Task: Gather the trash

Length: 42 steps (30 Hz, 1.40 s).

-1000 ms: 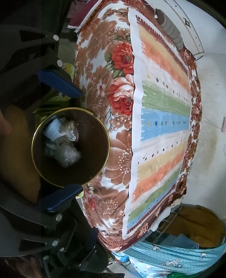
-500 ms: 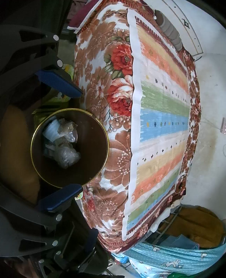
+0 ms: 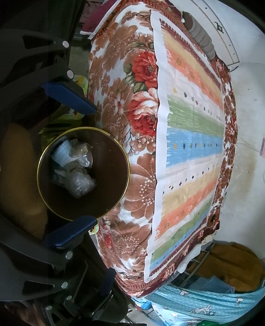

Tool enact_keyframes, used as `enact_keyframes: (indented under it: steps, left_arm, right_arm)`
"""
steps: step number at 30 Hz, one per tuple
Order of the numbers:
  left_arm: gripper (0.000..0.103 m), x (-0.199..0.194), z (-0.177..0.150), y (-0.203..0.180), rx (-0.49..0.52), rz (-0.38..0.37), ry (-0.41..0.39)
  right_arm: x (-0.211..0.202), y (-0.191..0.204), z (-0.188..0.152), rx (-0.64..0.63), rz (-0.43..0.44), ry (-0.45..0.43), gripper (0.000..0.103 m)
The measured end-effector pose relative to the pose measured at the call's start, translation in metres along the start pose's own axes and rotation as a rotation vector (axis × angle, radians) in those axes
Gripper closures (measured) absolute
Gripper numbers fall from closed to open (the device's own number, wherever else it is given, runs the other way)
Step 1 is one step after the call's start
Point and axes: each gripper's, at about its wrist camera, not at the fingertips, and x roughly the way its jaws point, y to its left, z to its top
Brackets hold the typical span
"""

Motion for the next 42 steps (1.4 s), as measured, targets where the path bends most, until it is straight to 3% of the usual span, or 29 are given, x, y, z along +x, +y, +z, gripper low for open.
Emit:
enact_keyframes:
  steps: [14,42]
  left_arm:
    - [0.006,-0.002,-0.015,0.001,0.000,-0.013,0.014]
    - [0.006,-0.002,-0.010,-0.003,0.003,-0.021,0.018]
  right_arm:
    - [0.001,0.001,-0.003,0.001,0.021,0.010,0.009]
    - [0.001,0.001,-0.003,0.023,0.038,0.027,0.009]
